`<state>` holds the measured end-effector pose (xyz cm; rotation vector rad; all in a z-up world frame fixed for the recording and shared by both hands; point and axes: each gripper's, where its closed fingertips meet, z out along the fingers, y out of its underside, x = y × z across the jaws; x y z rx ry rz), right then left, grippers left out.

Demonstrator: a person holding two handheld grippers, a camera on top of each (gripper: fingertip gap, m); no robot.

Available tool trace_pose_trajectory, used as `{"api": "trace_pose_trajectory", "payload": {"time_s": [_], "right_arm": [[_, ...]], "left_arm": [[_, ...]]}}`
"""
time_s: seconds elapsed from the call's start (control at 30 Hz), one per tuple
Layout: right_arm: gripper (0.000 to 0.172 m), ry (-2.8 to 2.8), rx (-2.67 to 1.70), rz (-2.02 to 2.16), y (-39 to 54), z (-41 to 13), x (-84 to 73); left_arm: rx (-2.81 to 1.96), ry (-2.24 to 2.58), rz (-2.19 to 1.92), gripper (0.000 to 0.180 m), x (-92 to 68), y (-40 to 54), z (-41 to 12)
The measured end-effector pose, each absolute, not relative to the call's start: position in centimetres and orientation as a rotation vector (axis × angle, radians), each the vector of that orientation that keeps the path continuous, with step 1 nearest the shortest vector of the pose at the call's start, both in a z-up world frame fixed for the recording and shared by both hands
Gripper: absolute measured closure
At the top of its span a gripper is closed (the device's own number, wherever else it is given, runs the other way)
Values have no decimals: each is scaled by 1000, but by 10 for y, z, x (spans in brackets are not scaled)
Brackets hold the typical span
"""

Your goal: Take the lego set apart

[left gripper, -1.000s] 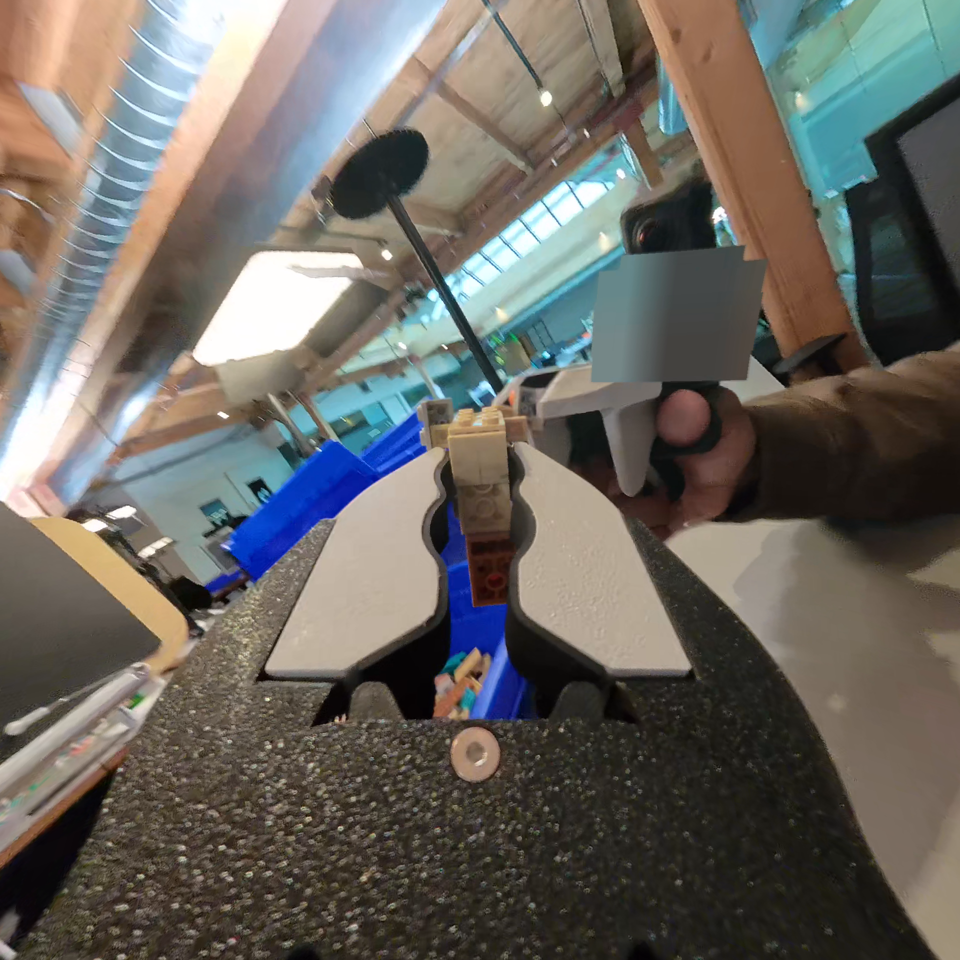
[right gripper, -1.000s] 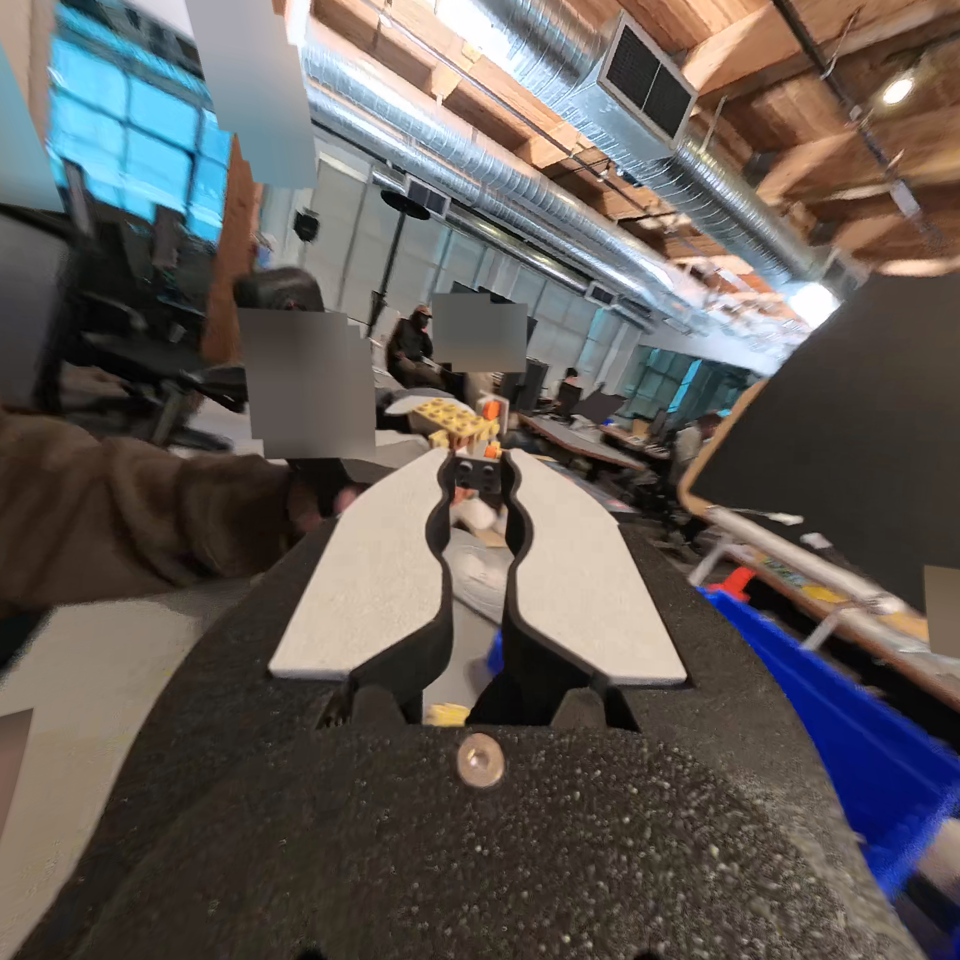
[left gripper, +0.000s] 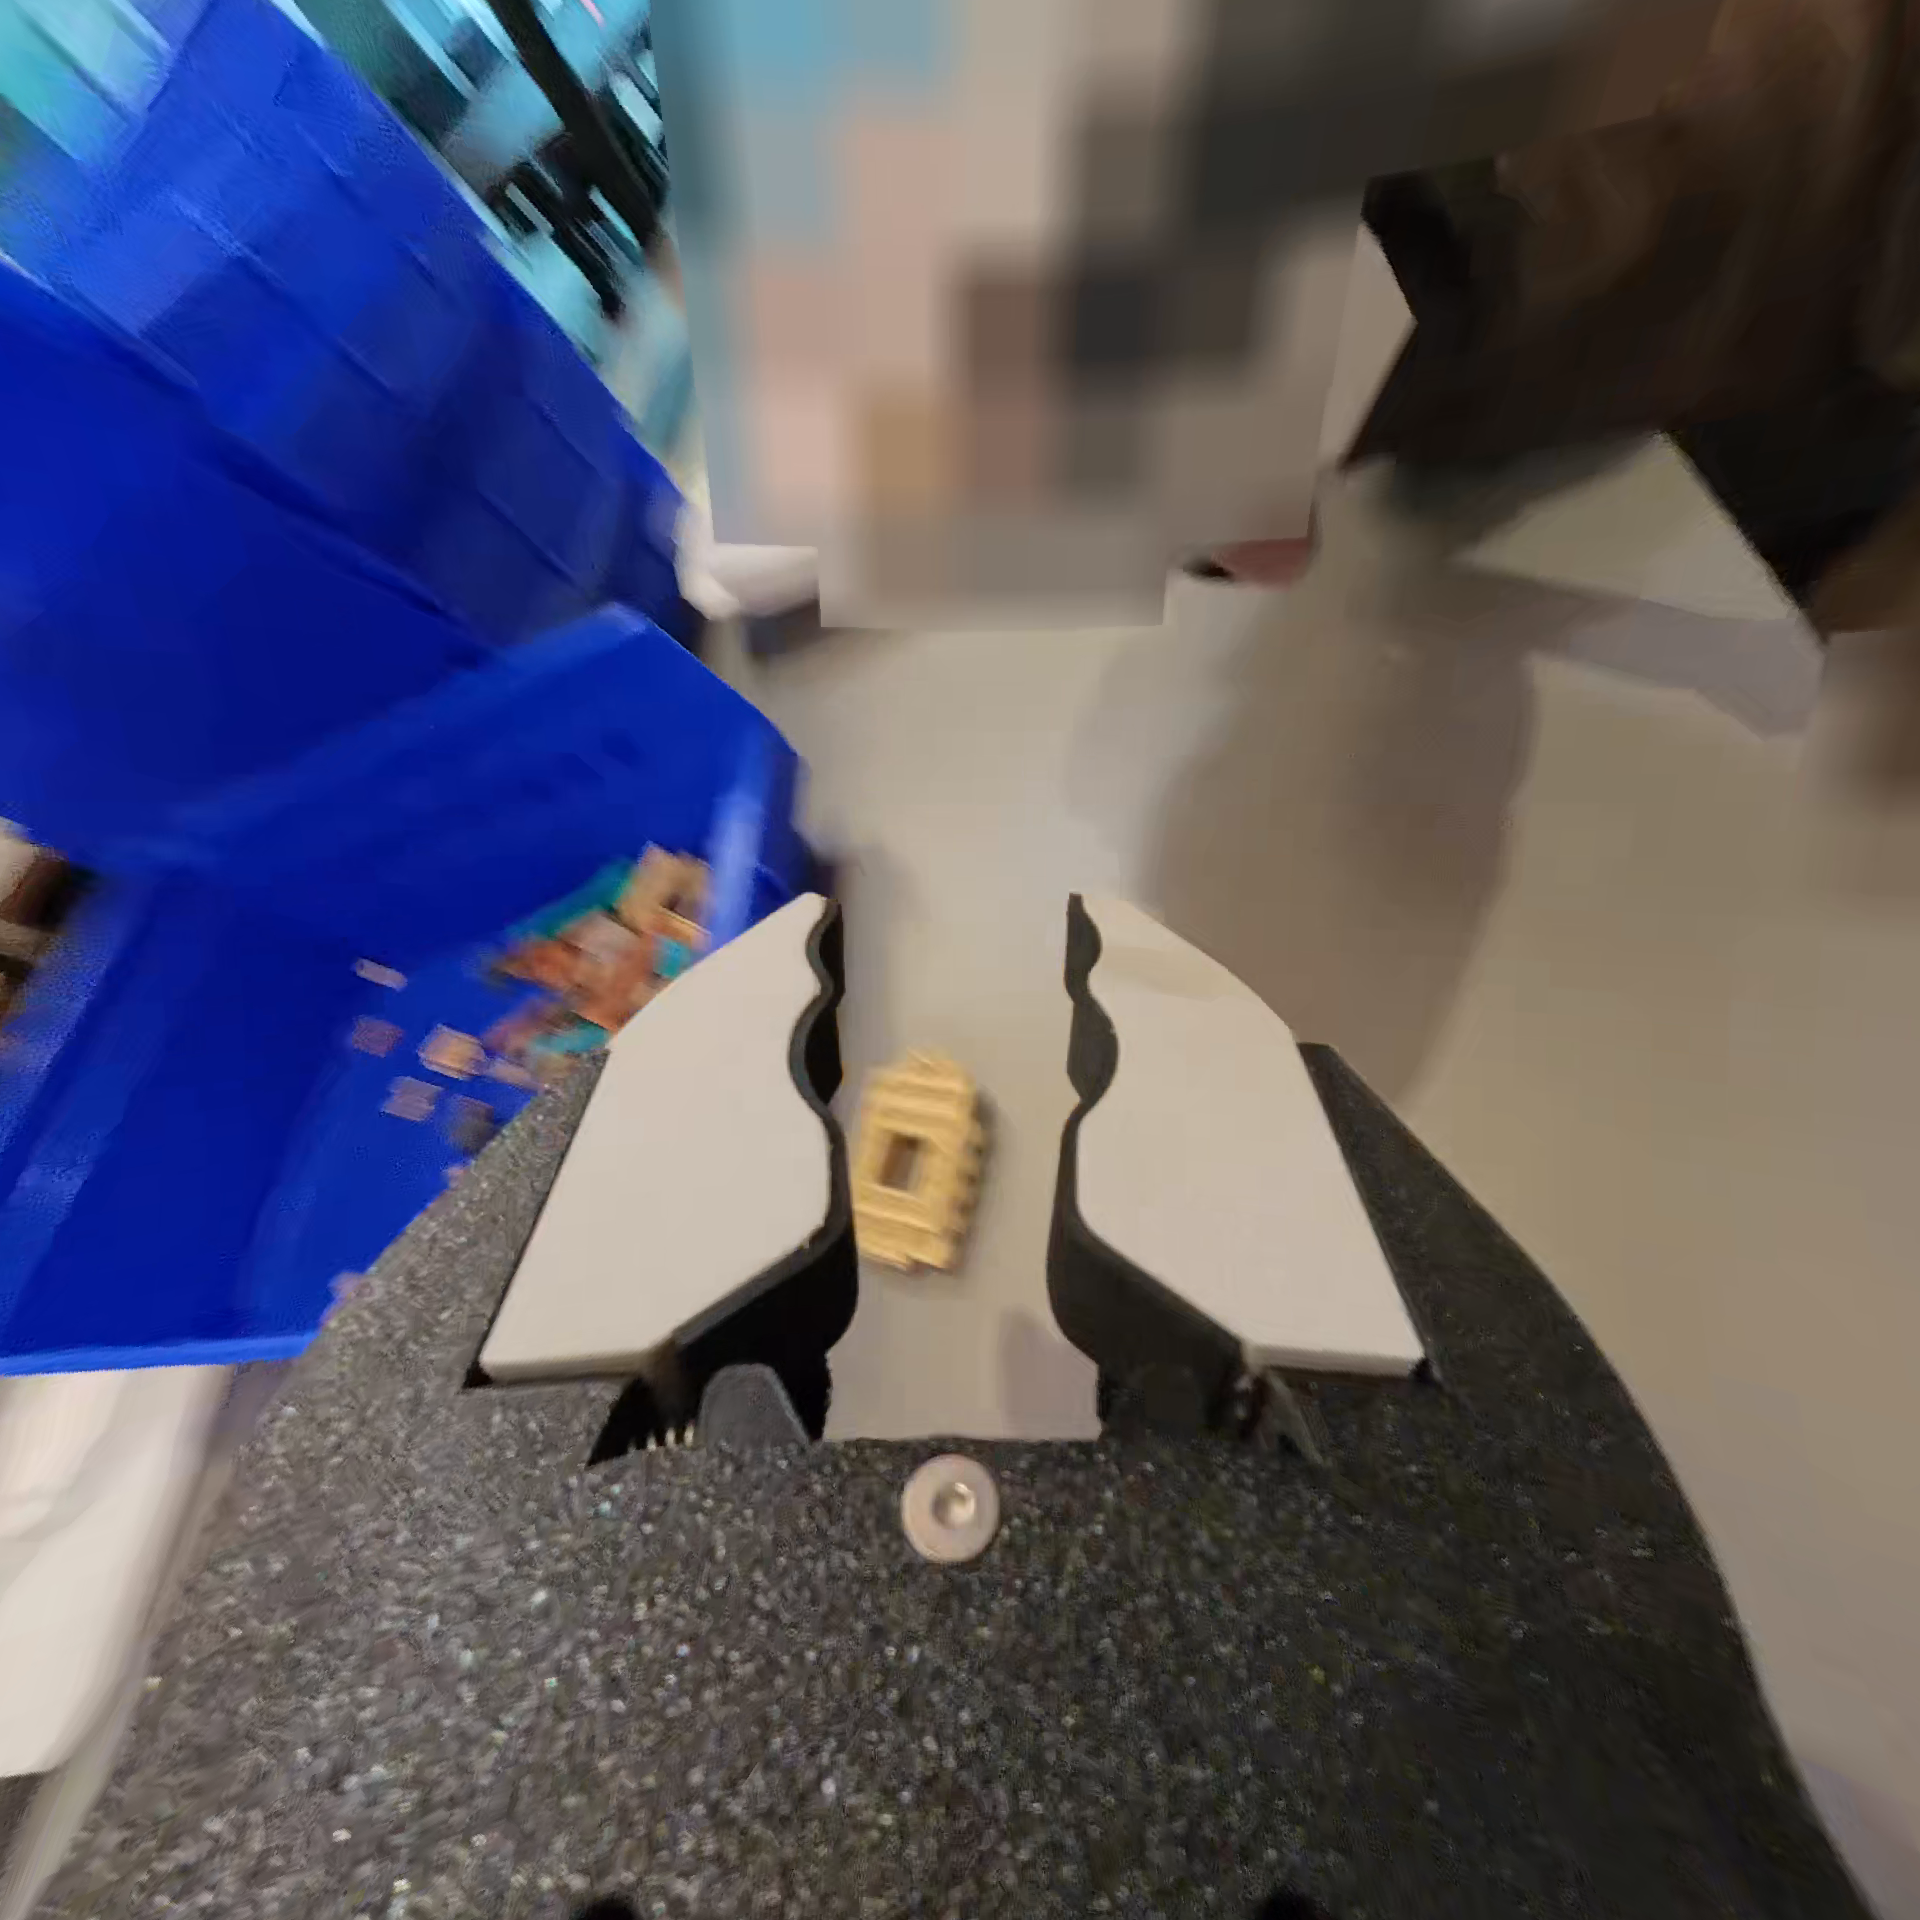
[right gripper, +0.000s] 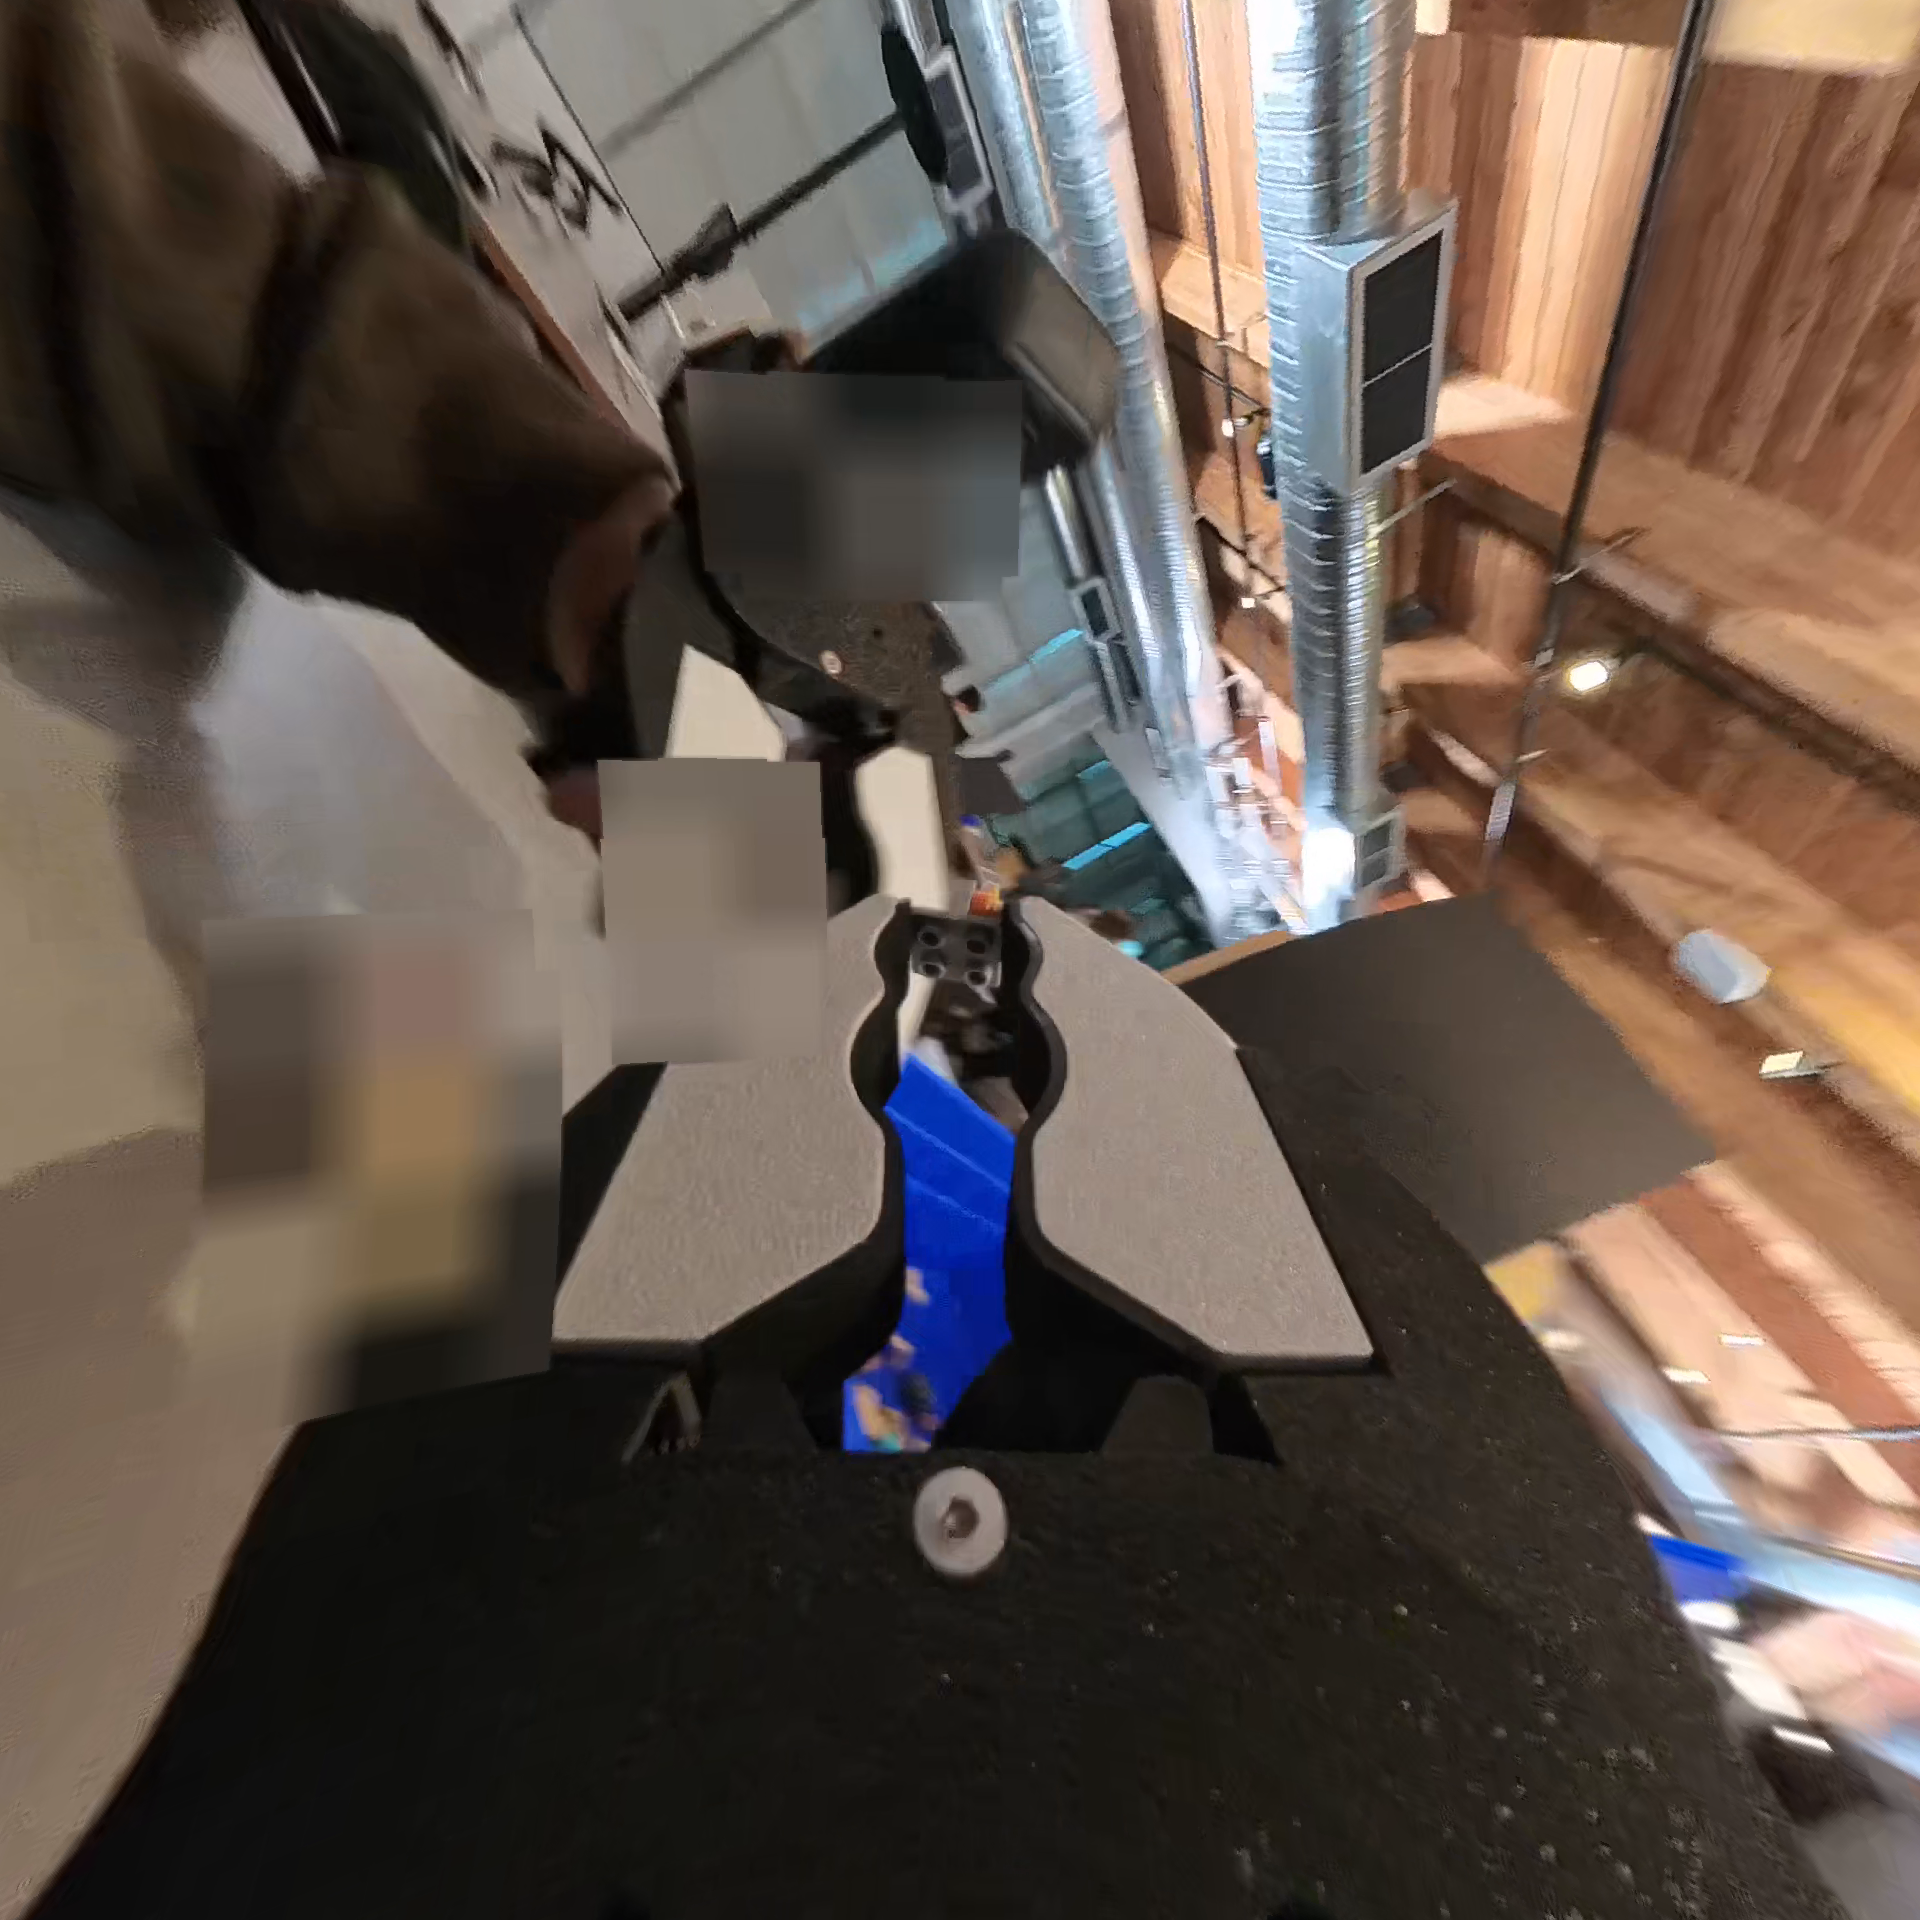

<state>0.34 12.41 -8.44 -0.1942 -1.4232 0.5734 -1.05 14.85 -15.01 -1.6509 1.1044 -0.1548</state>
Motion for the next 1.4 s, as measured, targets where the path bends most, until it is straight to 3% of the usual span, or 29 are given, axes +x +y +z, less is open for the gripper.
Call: {"api": "trace_pose_trajectory", "payload": {"time_s": [0.2,0.53,0.83,1.4], "right_arm": [[156,-1478,-380,1037,119,-81,8],[156,-1506,-538,1515,118,-81,12],[156,-1529,-559,1584,116,-83,14],[155,-1536,-567,1455,120,-88,9]], "left_arm": [[-1193,1109,241,153,-5,146,-95],[-1161,1103,84,168,6,135,-91],[-1195,1077,-180,168,13,123,-88],[-1297,1055,-147,175,12,135,-99]]}}
